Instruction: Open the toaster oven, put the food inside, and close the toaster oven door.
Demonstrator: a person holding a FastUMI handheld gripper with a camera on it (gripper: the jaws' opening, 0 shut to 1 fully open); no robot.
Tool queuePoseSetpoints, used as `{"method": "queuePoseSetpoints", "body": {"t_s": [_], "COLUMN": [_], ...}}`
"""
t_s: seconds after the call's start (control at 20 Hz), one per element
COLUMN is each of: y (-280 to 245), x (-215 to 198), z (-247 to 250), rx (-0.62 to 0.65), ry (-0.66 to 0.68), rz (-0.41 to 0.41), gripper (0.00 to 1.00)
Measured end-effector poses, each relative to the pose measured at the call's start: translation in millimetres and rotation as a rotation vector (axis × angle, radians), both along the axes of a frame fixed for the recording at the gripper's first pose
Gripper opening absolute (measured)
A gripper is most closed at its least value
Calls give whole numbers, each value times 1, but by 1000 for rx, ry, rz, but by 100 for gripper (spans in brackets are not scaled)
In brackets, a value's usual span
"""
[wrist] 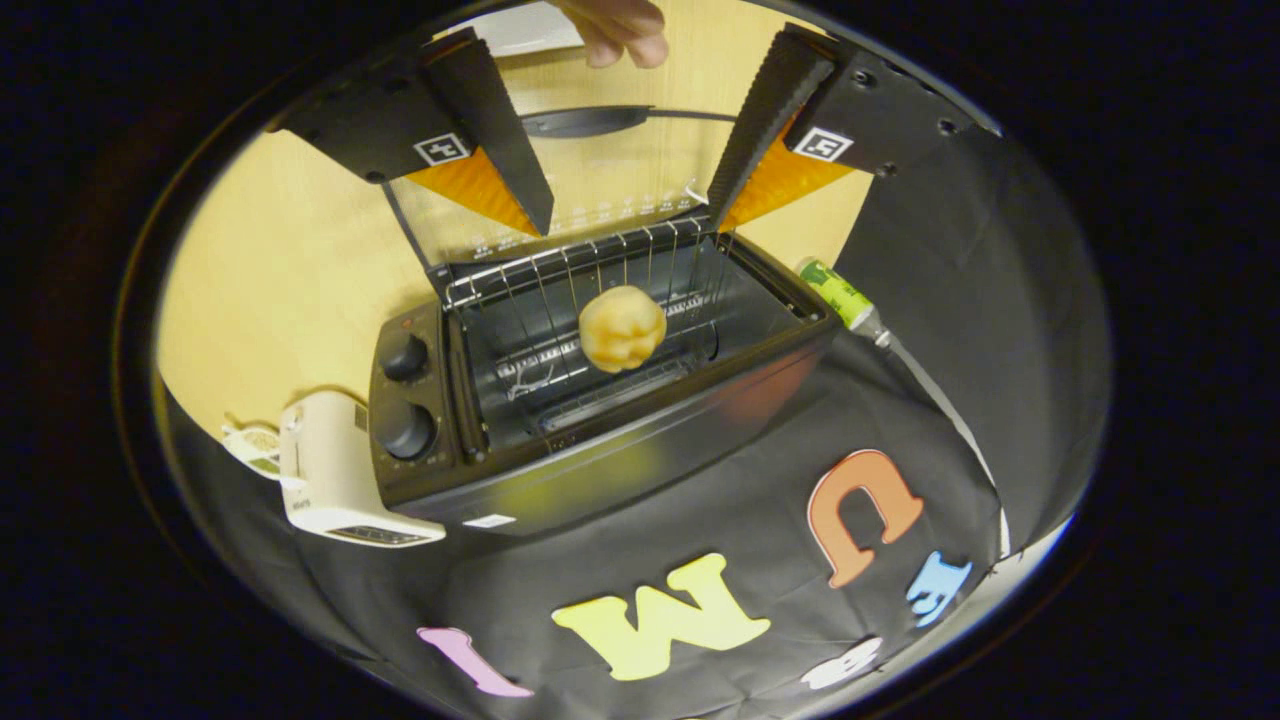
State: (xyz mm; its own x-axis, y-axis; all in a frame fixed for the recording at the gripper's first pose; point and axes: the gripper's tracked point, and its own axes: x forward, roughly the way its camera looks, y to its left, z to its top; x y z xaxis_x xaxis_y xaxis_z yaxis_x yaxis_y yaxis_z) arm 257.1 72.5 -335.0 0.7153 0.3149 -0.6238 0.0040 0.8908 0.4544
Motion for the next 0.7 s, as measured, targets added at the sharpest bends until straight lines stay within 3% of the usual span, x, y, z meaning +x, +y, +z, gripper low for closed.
{"method": "queuePoseSetpoints", "body": {"t_s": [0.1,0.35,0.7], "y": [-4,-14,3], "x": [-12,-32,-69], "z": [-10,-31,-48], "rx": [-37,-269,-312], "ry": [67,127,205], "rz": [13,126,208], "gripper": [100,100,100]}}
